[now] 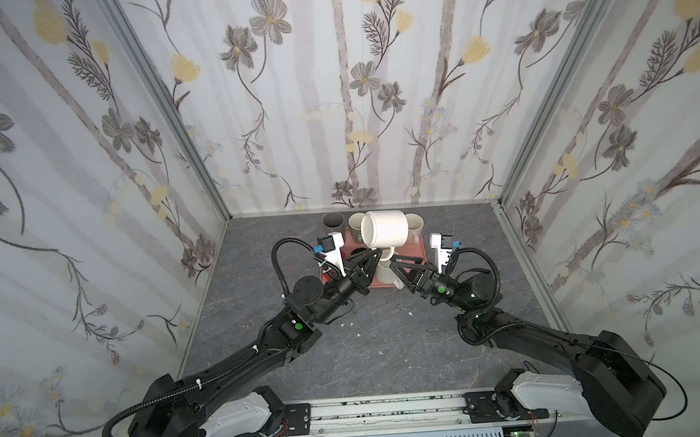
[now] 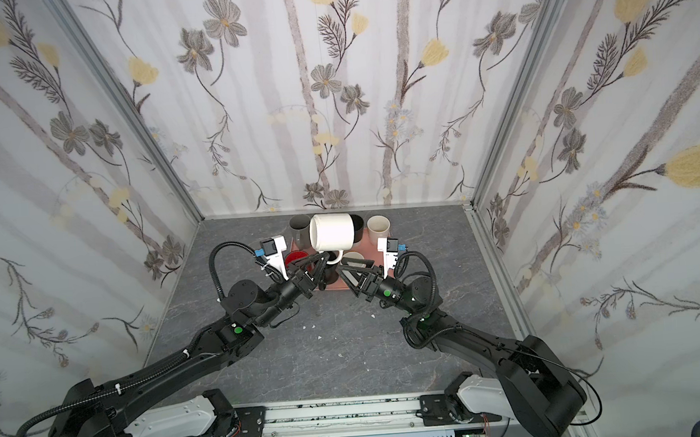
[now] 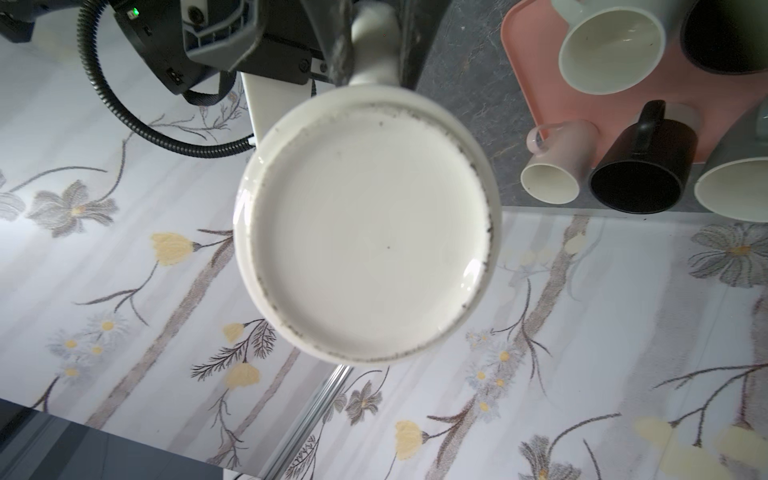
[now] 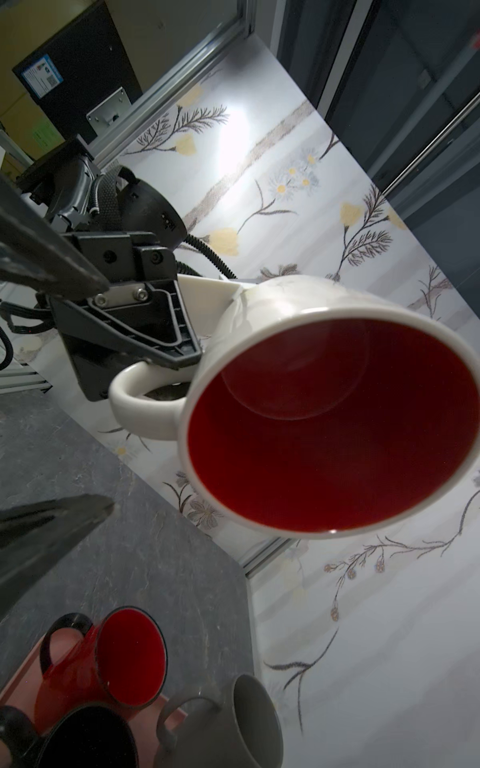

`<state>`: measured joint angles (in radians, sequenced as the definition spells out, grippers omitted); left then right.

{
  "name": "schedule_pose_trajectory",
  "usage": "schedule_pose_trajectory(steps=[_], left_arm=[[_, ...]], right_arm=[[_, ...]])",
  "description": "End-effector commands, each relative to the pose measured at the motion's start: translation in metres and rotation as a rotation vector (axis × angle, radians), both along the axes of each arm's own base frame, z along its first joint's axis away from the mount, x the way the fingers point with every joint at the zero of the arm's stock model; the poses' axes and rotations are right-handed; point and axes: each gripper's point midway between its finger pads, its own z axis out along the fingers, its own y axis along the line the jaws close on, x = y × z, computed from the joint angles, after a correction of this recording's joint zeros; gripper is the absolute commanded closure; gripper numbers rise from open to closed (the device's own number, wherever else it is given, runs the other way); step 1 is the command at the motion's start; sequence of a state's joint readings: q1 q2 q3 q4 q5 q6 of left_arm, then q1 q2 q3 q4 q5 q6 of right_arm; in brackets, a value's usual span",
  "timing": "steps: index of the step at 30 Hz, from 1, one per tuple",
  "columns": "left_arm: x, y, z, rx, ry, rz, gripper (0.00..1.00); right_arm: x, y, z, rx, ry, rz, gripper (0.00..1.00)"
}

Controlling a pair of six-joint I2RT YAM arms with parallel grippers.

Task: Turn the mug right side up
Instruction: 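Lift the cream mug with the left gripper and pass it to the right gripper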

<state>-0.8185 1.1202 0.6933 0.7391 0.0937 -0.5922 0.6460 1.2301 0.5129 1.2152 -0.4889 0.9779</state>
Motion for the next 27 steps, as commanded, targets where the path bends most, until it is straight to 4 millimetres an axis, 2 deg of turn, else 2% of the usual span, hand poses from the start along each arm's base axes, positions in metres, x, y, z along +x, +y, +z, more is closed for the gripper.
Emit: schedule_pose_trajectory(steps=[1,8,15,22,23,26,27], left_arm=[[-0.017,0.004,0.044,-0.139,-0.122,-0.071,1.00],[-0.021,-0.001,0.047,-0.156,-0.117,-0.112,1.00],[-0.019,-0.003,0.047,-0.167,-0.105,-0.117,1.00],[-0.014,-0.005,0.044,-0.164,-0.071,-0.114,1.00],[-0.012,-0.005,0.043,-0.161,-0.062,-0.106,0.94],[-0.009,-0.002,0.038,-0.152,-0.041,-0.080,0.57],[-0.009,-0.001,0.036,-0.146,-0.038,-0.075,0.51]], right_arm=[[-0.012,-0.008,0.033,0.114,-0.074,0.033,0.30],[-0.017,-0.011,0.053,0.190,-0.110,0.060,0.44],[-0.019,-0.007,0.057,0.197,-0.111,0.079,0.62],[-0.018,-0.008,0.057,0.173,-0.115,0.051,0.92],[-0.017,-0.009,0.057,0.165,-0.118,0.041,0.95],[-0.012,-0.012,0.054,0.130,-0.110,-0.013,1.00],[-0.009,-0.013,0.052,0.116,-0.098,-0.032,1.00]])
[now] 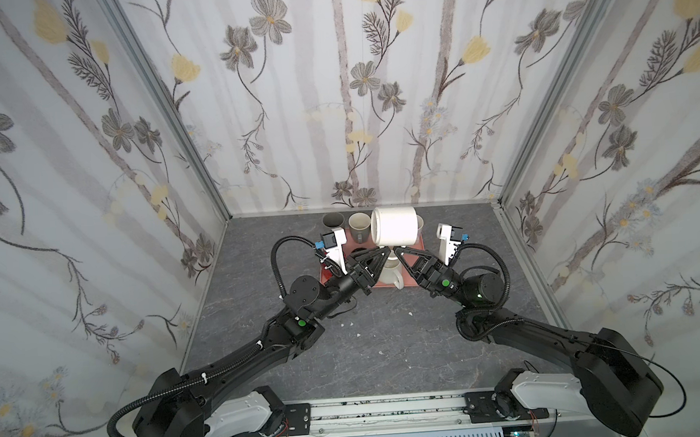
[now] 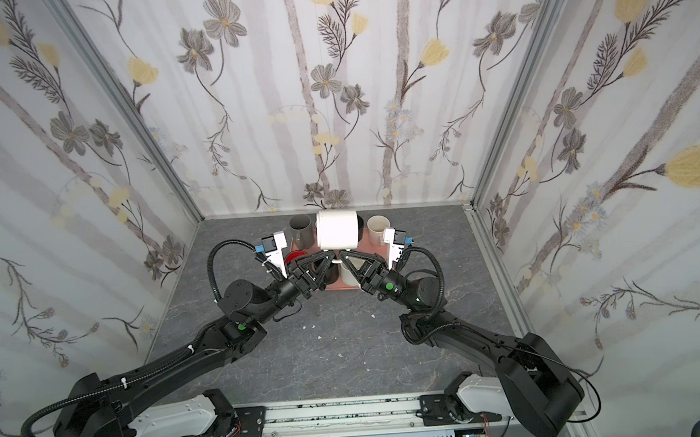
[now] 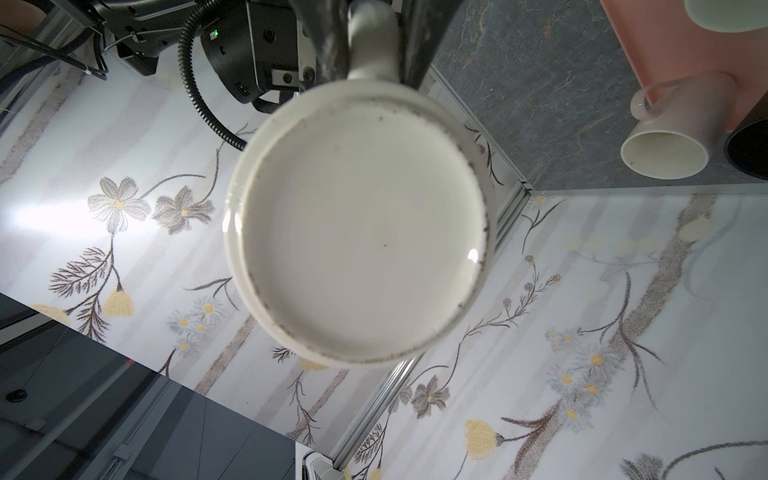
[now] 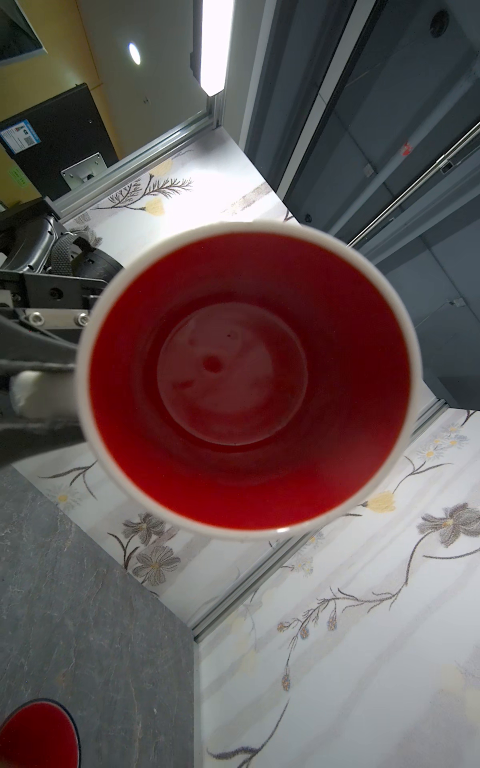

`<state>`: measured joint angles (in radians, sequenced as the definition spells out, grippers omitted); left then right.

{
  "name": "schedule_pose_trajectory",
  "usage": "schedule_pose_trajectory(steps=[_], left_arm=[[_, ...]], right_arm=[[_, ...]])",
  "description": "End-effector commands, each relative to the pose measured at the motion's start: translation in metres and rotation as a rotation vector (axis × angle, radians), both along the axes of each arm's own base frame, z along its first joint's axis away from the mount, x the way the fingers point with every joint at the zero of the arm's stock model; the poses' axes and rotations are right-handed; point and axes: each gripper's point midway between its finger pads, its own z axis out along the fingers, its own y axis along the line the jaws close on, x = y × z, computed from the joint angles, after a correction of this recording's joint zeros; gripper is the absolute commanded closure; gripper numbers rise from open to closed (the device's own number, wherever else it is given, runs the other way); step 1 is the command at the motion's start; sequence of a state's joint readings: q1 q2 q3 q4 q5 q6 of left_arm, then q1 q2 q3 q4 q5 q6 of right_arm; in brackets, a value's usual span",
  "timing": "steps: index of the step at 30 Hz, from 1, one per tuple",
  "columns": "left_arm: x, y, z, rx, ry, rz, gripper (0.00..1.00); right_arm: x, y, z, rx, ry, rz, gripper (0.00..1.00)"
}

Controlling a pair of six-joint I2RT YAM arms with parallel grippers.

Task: Turn the mug right side up
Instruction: 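Lift the cream mug with the left gripper and pass it to the right gripper, then carry the cream mug upright to the tray with the right gripper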

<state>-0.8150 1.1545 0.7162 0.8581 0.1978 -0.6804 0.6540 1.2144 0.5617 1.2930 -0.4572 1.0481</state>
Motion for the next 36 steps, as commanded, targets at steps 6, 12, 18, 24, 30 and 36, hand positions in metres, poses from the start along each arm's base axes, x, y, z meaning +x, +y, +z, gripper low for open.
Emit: schedule_pose_trajectory(steps=[6,12,18,24,30,36], left_arm=[[0.009,0.019,-0.005,0.010,0.034,0.107,0.18],[0.012,0.040,-0.020,0.067,0.061,0.205,0.00],[0.021,0.067,-0.043,0.173,0.114,0.362,0.00],[0.018,0.090,-0.056,0.200,0.134,0.443,0.00],[0.016,0.101,-0.067,0.226,0.160,0.483,0.00],[0.014,0.106,-0.069,0.227,0.164,0.496,0.00]], right_arm=[[0.022,-0.019,-0.020,-0.179,0.046,-0.202,1.00],[0.042,-0.042,-0.061,-0.439,0.143,-0.384,1.00],[0.071,-0.074,-0.124,-0.792,0.311,-0.576,1.00],[0.100,-0.103,-0.171,-1.079,0.405,-0.734,1.00],[0.123,-0.107,-0.215,-1.275,0.449,-0.764,1.00],[0.141,-0.105,-0.245,-1.372,0.488,-0.763,1.00]])
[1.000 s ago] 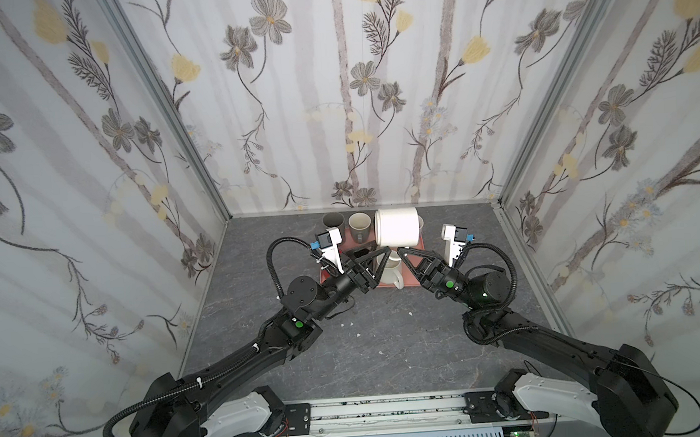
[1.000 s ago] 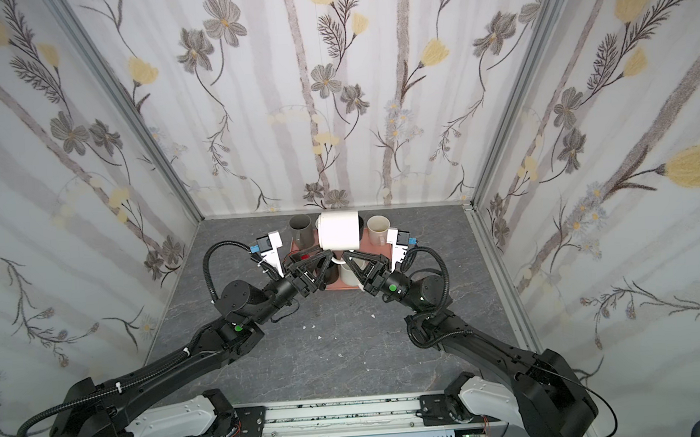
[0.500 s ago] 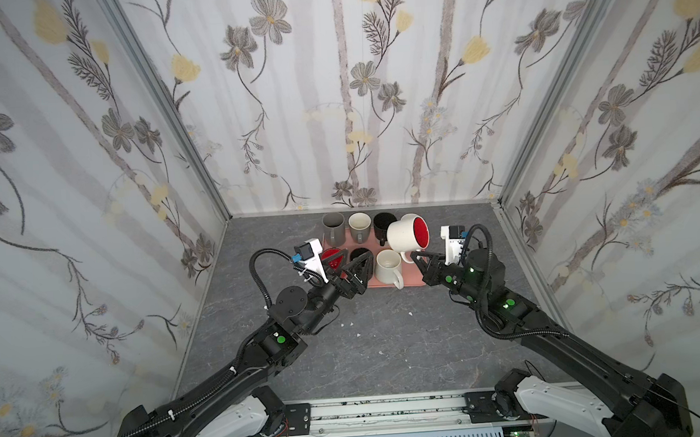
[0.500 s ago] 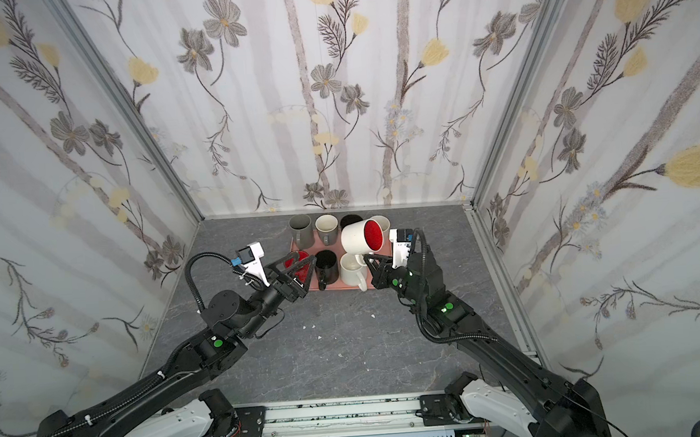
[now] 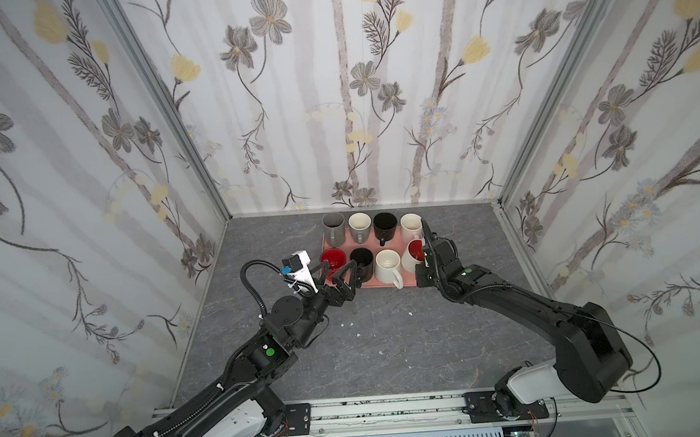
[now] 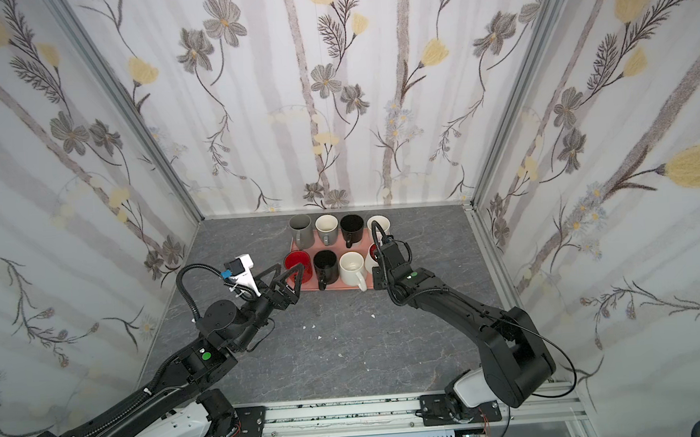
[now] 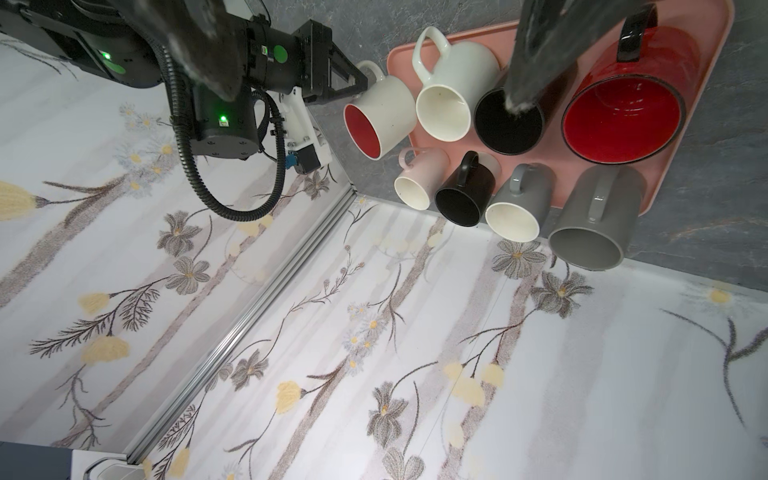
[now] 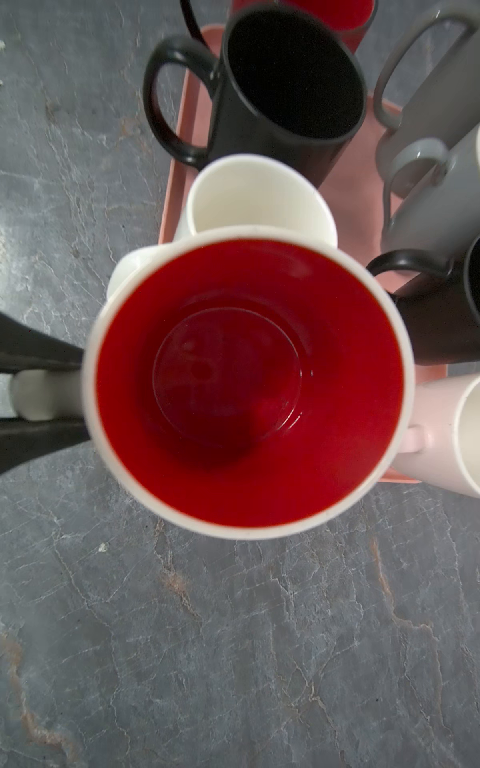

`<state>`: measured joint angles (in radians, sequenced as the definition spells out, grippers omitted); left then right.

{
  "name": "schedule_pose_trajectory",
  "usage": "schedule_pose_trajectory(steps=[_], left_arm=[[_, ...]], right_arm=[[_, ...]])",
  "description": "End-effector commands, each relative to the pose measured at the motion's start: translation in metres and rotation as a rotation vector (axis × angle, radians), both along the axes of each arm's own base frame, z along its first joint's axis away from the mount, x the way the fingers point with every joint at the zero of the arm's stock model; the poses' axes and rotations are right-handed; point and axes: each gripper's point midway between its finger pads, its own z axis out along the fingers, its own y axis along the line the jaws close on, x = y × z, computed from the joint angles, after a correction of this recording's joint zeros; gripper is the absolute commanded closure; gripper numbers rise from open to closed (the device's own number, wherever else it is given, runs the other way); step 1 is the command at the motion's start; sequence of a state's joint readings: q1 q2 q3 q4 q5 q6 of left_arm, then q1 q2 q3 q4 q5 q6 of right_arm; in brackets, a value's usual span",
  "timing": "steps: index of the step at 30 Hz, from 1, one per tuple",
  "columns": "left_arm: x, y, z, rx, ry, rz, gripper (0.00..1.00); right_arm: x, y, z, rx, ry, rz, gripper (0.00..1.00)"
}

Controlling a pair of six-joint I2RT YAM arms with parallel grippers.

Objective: Turn the mug right side up

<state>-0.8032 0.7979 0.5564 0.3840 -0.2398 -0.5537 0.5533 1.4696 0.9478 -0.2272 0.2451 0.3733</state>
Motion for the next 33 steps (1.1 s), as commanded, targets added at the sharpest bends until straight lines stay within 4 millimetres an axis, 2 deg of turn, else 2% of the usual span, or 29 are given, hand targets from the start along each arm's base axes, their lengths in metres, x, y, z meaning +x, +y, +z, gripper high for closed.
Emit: schedule_pose_trajectory(steps=[1,8,10,13,19,26,28,29,33], left_arm=[[0.001,0.007,0.000,-0.001,-0.006,0.031,0.00],[0.001,0.009,-0.001,0.007,-0.005,0.039,0.00],[0.001,0.009,-0.002,0.010,-0.005,0.041,0.00],[0.001,0.009,-0.003,0.012,-0.003,0.044,0.00],[0.002,0.010,-0.004,0.013,-0.001,0.047,0.00],[0.002,0.010,-0.004,0.013,0.002,0.051,0.00],[0.003,0.009,-0.004,0.014,0.002,0.052,0.00],[0.004,0.009,-0.004,0.017,0.004,0.053,0.00],[0.006,0.006,-0.002,0.029,0.011,0.050,0.00]], right_arm=[[0.017,-0.003,0.005,-0.037,-0.055,-0.030,1.00],[0.028,-0.007,-0.015,-0.078,-0.025,-0.054,1.00],[0.027,-0.006,-0.029,-0.095,0.006,-0.051,1.00],[0.026,-0.006,-0.039,-0.100,0.026,-0.051,1.00],[0.023,-0.006,-0.048,-0.095,0.041,-0.053,0.99],[0.015,-0.008,-0.044,-0.063,0.040,-0.062,0.79],[0.013,-0.009,-0.043,-0.060,0.041,-0.065,0.65],[0.013,-0.010,-0.029,-0.040,0.012,-0.068,0.56],[0.009,-0.012,-0.006,-0.006,-0.039,-0.073,0.30]])
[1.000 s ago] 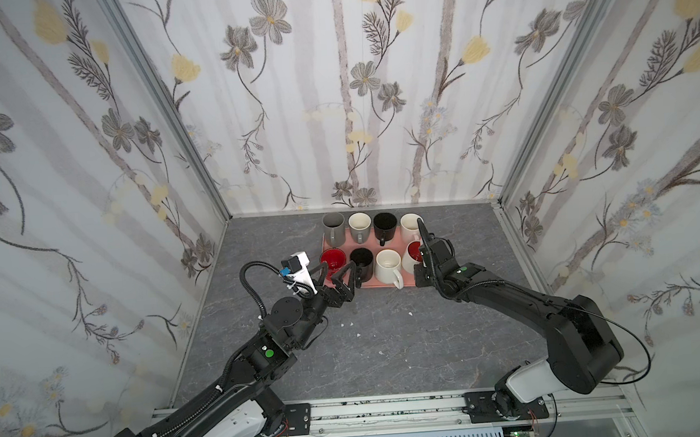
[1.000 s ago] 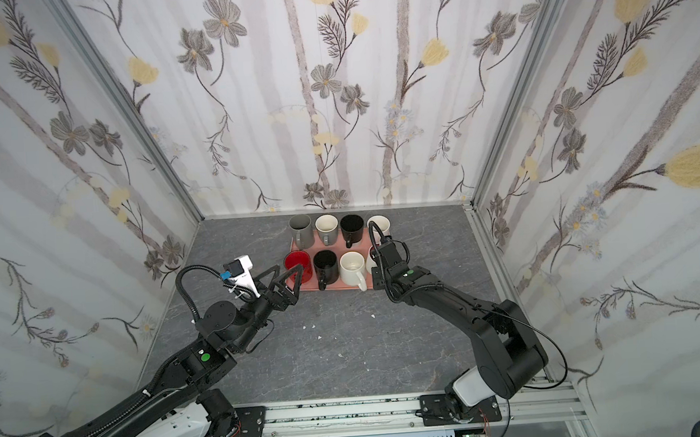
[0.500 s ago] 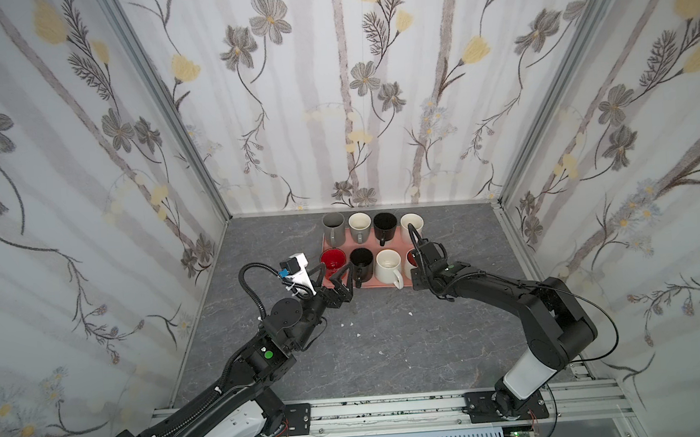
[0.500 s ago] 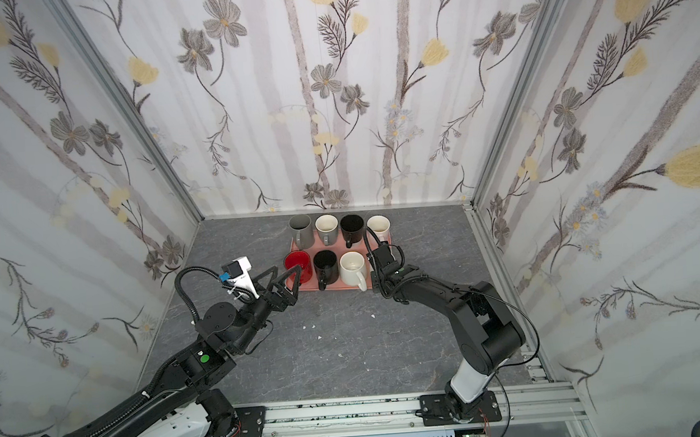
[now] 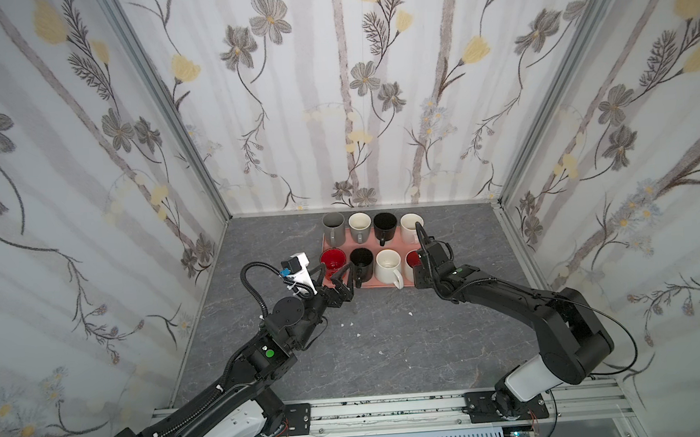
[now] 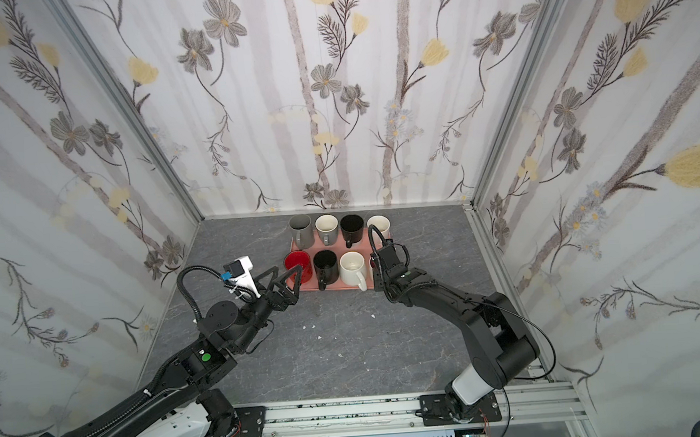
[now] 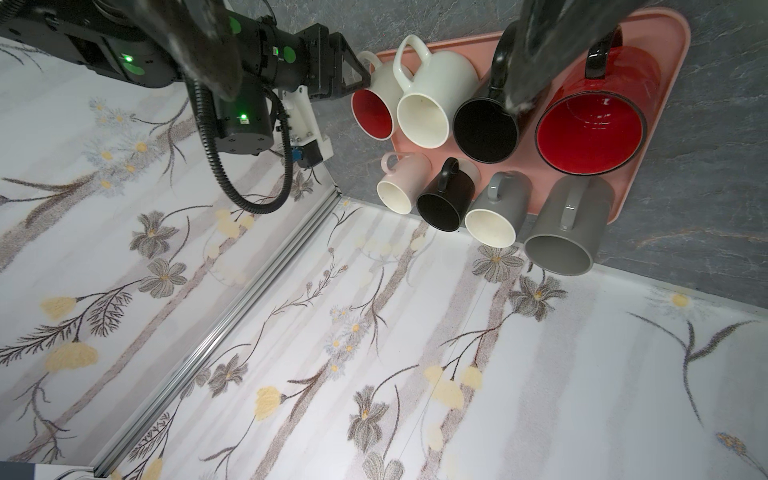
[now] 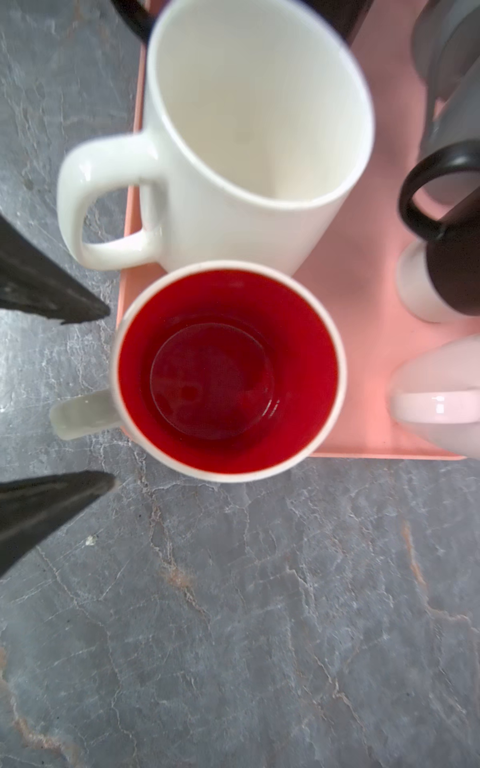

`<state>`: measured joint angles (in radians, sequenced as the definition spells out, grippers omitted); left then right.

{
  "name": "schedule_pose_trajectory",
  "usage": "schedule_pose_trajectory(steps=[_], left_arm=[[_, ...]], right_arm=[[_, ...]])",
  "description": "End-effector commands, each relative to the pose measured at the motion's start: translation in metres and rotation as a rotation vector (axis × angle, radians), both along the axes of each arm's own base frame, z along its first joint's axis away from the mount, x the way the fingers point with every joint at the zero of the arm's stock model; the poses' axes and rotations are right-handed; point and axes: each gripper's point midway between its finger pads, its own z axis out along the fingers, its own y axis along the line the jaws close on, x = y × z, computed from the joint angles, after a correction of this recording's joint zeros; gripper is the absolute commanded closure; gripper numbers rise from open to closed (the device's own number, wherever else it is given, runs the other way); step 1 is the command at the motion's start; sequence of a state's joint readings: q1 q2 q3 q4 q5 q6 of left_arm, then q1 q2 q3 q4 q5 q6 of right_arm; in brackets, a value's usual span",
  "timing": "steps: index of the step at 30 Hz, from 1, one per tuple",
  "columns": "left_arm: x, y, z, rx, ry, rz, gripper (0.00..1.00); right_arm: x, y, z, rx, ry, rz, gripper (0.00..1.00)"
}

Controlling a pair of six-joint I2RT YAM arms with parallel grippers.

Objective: Turn the mug right side up

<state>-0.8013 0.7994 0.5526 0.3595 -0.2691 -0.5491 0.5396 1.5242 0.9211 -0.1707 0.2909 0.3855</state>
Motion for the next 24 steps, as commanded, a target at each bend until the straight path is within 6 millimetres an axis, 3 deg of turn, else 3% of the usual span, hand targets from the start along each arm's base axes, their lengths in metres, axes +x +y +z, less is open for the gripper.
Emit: schedule_pose_trajectory(steps=[1,6,12,13,15,19,24], left_arm=[[0.003,0.002,0.006,0.008,-0.008,0.023,0.00],[0.019,0.013,0.008,0.035,0.018,0.121,0.00],[0.056,0.037,0.011,0.115,0.037,0.286,0.00],[0.063,0.042,0.010,0.143,0.043,0.327,0.00],[0.079,0.058,0.002,0.220,0.065,0.451,0.00],[0.105,0.068,-0.011,0.346,0.071,0.532,0.00],[0.123,0.098,-0.017,0.394,-0.023,0.648,0.00]], right_arm=[[0.000,-0.002,0.019,0.035,-0.056,-0.021,0.26],[-0.007,-0.005,0.053,0.117,-0.162,-0.021,0.00],[-0.015,-0.016,0.094,0.192,-0.329,-0.047,0.00],[-0.019,-0.019,0.086,0.184,-0.322,-0.048,0.00],[-0.020,-0.026,0.091,0.182,-0.337,-0.084,0.00],[-0.021,-0.033,0.091,0.165,-0.335,-0.117,0.00],[-0.024,-0.039,0.088,0.153,-0.342,-0.139,0.00]])
